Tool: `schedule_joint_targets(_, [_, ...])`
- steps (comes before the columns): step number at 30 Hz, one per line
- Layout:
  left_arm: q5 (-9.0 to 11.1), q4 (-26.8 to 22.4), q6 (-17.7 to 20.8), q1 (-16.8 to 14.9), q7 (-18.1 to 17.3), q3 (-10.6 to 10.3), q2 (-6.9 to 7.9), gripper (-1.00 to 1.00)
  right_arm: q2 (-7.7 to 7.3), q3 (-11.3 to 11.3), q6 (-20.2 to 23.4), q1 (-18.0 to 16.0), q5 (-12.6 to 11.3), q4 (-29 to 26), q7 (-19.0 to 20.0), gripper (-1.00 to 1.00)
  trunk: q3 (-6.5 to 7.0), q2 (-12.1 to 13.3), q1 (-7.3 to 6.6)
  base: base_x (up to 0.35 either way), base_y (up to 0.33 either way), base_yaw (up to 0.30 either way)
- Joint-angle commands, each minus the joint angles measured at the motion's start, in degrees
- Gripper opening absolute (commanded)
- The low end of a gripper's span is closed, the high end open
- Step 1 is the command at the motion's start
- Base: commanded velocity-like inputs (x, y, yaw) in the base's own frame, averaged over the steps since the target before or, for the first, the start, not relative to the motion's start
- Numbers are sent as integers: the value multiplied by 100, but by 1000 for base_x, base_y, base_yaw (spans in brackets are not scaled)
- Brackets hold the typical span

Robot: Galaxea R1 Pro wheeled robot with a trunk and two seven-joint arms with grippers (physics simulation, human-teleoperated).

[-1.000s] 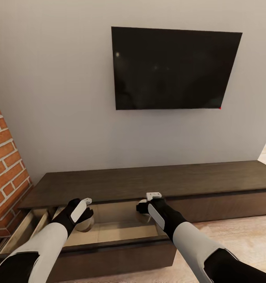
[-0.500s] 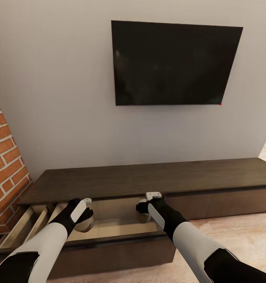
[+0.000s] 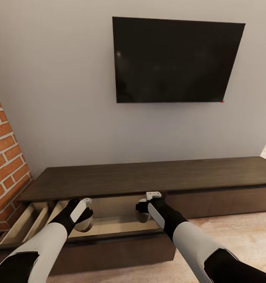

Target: Place each of the two pumpkins and all three candles from the living room inside a cabinet in the living room (use any cabinet), then make sure every cabinet is closed, and position the cauldron so it is next to a table in the living room.

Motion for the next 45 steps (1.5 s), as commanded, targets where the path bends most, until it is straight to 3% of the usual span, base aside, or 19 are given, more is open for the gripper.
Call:
schedule_joint_targets(1, [36, -14, 20, -2, 45, 16, -4, -100, 0, 30, 15, -5, -59, -5, -66, -100, -6, -3, -1, 0, 0, 207])
schedule_joint_targets(26, [34, -18, 6, 1, 39, 14, 5, -100, 0, 19, 87, -4, -91, 55, -47, -100, -6, -3, -1, 38, 0, 47])
schedule_joint_targets(29, [36, -23, -6, 1, 42, 14, 2, -100, 0, 11, 196, -4, -218, 49, -49, -100, -6, -3, -1, 0, 0, 0])
schedule_joint_targets(34, [37, -39, -14, -1, 42, 14, 2, -100, 0, 6, 194, -5, -408, 38, -23, -100, -96, -203, 109, 0, 0, 0])
schedule_joint_targets(42, [37, -42, -15, 1, 43, 14, 2, -100, 0, -3, 167, -5, -432, 30, -1, -100, -239, -524, 284, 0, 0, 0])
schedule_joint_targets(45, [37, -42, -15, 1, 41, 14, 2, -100, 0, -2, 168, -5, -432, 28, 0, -100, -239, -524, 284, 0, 0, 0])
